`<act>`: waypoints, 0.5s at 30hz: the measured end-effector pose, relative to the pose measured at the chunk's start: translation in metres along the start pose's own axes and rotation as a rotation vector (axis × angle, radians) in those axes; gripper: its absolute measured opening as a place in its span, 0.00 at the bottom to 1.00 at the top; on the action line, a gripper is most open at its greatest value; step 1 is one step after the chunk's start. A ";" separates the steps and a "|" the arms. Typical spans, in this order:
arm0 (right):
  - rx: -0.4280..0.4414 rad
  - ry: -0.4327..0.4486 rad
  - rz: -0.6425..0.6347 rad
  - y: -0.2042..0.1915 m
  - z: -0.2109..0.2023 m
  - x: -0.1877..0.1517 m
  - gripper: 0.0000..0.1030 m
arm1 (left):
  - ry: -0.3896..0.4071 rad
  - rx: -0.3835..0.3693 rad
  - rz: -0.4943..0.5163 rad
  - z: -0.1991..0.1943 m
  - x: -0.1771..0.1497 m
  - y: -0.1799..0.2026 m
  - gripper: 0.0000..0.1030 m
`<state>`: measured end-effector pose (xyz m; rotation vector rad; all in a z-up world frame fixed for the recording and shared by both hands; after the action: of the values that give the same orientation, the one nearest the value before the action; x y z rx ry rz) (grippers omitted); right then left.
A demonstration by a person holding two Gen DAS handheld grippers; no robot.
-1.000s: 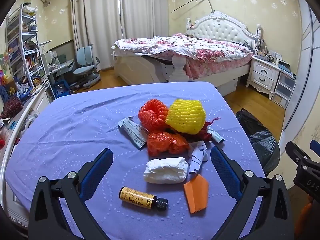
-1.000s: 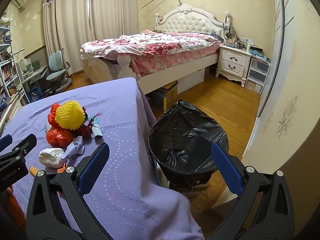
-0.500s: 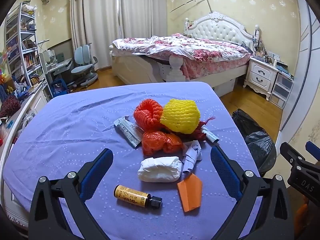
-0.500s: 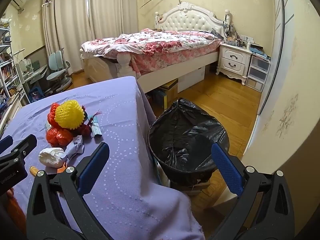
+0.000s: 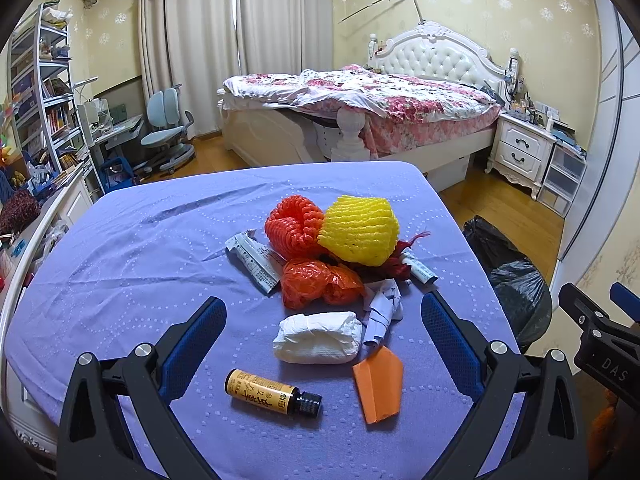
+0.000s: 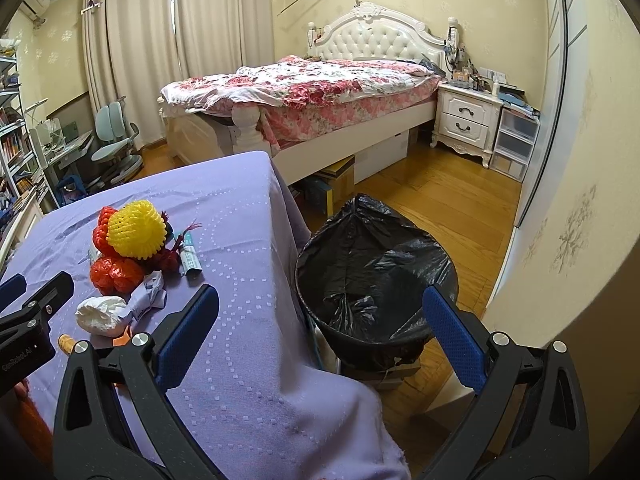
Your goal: Collect trash
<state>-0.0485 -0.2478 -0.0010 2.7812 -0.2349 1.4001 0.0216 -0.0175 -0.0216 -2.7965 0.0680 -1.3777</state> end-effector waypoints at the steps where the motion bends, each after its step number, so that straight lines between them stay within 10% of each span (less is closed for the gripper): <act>1: 0.000 -0.001 0.002 0.000 0.000 0.000 0.97 | 0.000 0.000 0.000 0.000 0.000 0.000 0.94; 15: 0.001 -0.006 0.003 0.001 0.002 -0.003 0.97 | -0.003 0.000 -0.001 0.001 0.000 0.000 0.94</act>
<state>-0.0483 -0.2487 -0.0045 2.7869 -0.2388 1.3933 0.0225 -0.0171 -0.0220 -2.7987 0.0665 -1.3735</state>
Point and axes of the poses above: each gripper's, at about its wrist camera, not at the fingertips, and z roughly the way its jaws point, y to its right, x to its top, the point moved 4 cm from there along z, roughly the way its jaws point, and after that the axes turned 1 degree about y, right-handed, at the moved point
